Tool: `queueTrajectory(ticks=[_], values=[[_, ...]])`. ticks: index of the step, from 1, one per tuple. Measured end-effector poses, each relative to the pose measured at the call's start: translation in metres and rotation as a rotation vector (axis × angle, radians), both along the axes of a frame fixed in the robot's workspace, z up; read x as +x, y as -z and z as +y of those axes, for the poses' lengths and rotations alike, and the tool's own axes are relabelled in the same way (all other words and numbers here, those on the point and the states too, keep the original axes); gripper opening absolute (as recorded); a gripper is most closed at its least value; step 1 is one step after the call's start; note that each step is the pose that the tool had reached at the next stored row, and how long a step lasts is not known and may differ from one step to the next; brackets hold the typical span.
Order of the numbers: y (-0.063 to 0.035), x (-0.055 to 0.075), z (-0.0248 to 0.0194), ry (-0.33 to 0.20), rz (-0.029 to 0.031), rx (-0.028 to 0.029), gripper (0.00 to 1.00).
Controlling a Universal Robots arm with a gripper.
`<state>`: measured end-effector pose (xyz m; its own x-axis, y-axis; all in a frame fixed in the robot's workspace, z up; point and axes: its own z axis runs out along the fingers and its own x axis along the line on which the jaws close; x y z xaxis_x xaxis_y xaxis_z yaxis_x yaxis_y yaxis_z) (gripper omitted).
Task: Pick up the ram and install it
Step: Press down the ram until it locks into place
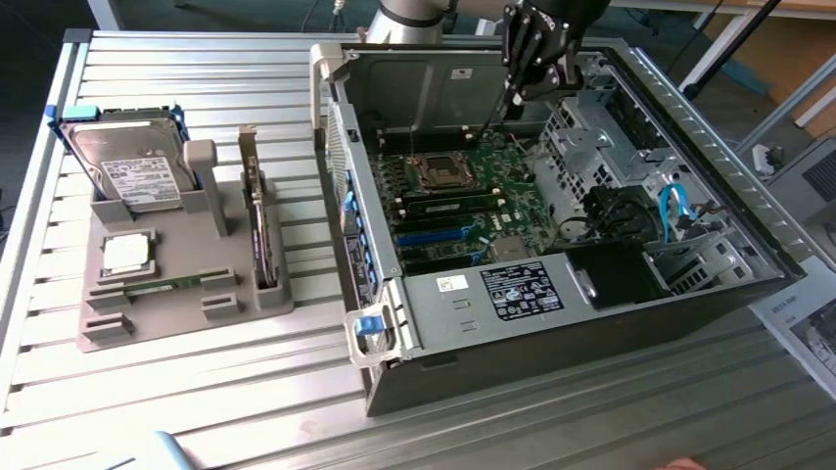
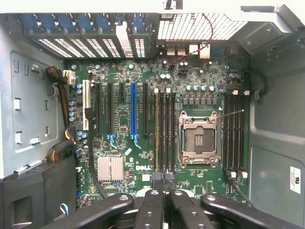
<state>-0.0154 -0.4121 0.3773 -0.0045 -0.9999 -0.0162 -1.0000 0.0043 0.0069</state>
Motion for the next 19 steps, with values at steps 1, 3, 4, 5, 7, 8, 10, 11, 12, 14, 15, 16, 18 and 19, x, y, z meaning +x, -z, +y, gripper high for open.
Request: queueTrajectory(ticks=[1,3,4,5,7,8,10,11,12,14,15,16,18,19], values=[[0.0,0.0,0.0,0.0,0.0,0.0,0.1],[0.0,0.0,0.0,0.0,0.0,0.0,0.1],[0.0,0.0,0.0,0.0,0.0,-0.0001,0.1],[0.0,0.0,0.0,0.0,0.0,0.0,0.1],[0.0,0.0,0.0,0.0,0.0,0.0,0.1],[0.0,0.0,0.0,0.0,0.0,-0.0001,0.1],[0.0,0.0,0.0,0.0,0.0,0.0001,0.1],[0.0,0.0,0.0,0.0,-0.0001,0.0003,0.1],[0.0,0.0005,0.0,0.0,0.0,0.0008,0.1],[0.0,0.0015,0.0,0.0,0.0,0.002,0.1],[0.0,0.0023,0.0,0.0,0.0,0.0027,0.1],[0.0,0.003,0.0,0.0,0.0,0.003,0.1],[0.0,0.0074,0.0,0.0,0.0,0.0041,0.1],[0.0,0.0088,0.0,0.0,0.0,0.0044,0.1]])
